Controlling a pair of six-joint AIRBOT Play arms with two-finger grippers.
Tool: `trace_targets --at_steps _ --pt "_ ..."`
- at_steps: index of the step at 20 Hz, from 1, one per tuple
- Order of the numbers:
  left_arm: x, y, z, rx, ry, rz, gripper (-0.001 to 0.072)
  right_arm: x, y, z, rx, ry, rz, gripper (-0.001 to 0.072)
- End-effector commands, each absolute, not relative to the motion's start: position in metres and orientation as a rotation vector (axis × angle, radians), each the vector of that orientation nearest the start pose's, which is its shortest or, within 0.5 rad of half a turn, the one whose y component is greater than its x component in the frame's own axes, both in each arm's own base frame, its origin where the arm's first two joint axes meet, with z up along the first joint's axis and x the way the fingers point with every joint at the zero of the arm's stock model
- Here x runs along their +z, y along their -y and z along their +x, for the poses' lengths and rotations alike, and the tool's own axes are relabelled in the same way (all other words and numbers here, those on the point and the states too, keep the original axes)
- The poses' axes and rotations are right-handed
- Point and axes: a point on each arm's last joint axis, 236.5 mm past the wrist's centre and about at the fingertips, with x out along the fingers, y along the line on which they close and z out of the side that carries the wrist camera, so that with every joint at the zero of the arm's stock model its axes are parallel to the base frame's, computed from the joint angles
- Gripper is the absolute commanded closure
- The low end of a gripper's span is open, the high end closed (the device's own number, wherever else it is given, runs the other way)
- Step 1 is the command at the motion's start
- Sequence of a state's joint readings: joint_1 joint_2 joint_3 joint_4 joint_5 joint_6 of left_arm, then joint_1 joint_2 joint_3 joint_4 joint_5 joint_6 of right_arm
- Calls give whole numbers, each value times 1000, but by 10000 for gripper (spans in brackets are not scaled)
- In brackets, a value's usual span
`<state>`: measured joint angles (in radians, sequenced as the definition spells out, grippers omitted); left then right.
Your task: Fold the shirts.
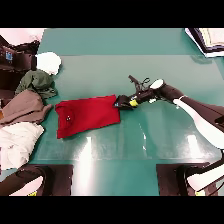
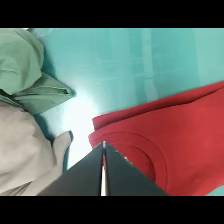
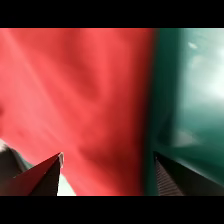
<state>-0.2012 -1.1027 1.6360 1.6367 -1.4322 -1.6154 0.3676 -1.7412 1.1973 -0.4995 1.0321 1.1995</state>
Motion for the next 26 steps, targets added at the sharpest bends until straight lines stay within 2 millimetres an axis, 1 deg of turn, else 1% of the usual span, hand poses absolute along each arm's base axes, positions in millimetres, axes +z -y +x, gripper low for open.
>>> trace_targets --at_steps 1,2,4,5,6,7,8,9,10,11,12,13,15,17,18,19,20,21,22,23,24,26 --pt "232 60 371 -113 -892 85 679 -78 -362 343 843 -1444 646 53" --pt "232 60 371 -113 -892 85 679 -79 -371 340 862 -1447 632 62" --pt "232 60 371 -113 -893 85 679 -72 -392 338 924 -1421 586 247" --pt "232 60 370 -113 -895 84 679 -65 -403 340 968 -1384 552 368" --pt "232 60 370 -113 -895 84 679 -55 -411 342 1017 -1334 509 560" --pt "232 60 370 -113 -896 85 679 -43 -418 346 1067 -1284 470 695" --pt "231 60 370 -113 -899 85 679 -31 -422 349 1100 -1252 452 696" --pt "230 60 368 -112 -908 85 679 -21 -421 354 1109 -1225 445 696" --pt "227 59 365 -110 -924 87 679 -12 -411 363 1097 -1190 406 697" --pt "226 59 363 -109 -936 89 679 -5 -395 373 1071 -1160 365 698" --pt "225 58 362 -109 -939 89 679 1 -372 385 1031 -1135 324 699" --pt "225 58 362 -109 -938 89 679 7 -342 398 978 -1113 297 698" --pt "226 59 363 -109 -937 88 679 15 -273 418 855 -1087 295 699" --pt "226 59 363 -109 -936 87 679 19 -193 433 699 -1057 320 699" --pt "226 59 363 -107 -937 83 679 22 -149 439 607 -1032 342 699" --pt "226 59 363 -106 -937 80 679 24 -108 443 516 -1003 367 699" --pt "226 59 363 -106 -937 80 679 27 -61 445 413 -968 396 699" --pt "226 59 362 -106 -938 76 679 30 -19 444 317 -930 425 699" --pt "226 61 362 -109 -939 67 679 35 27 442 206 -879 463 699" --pt "226 63 362 -109 -940 43 679 40 69 436 108 -835 494 699" --pt "225 66 361 -114 -942 25 679 45 113 427 5 -788 526 699" --pt "225 71 360 -126 -945 7 679 53 189 400 -177 -708 577 699"
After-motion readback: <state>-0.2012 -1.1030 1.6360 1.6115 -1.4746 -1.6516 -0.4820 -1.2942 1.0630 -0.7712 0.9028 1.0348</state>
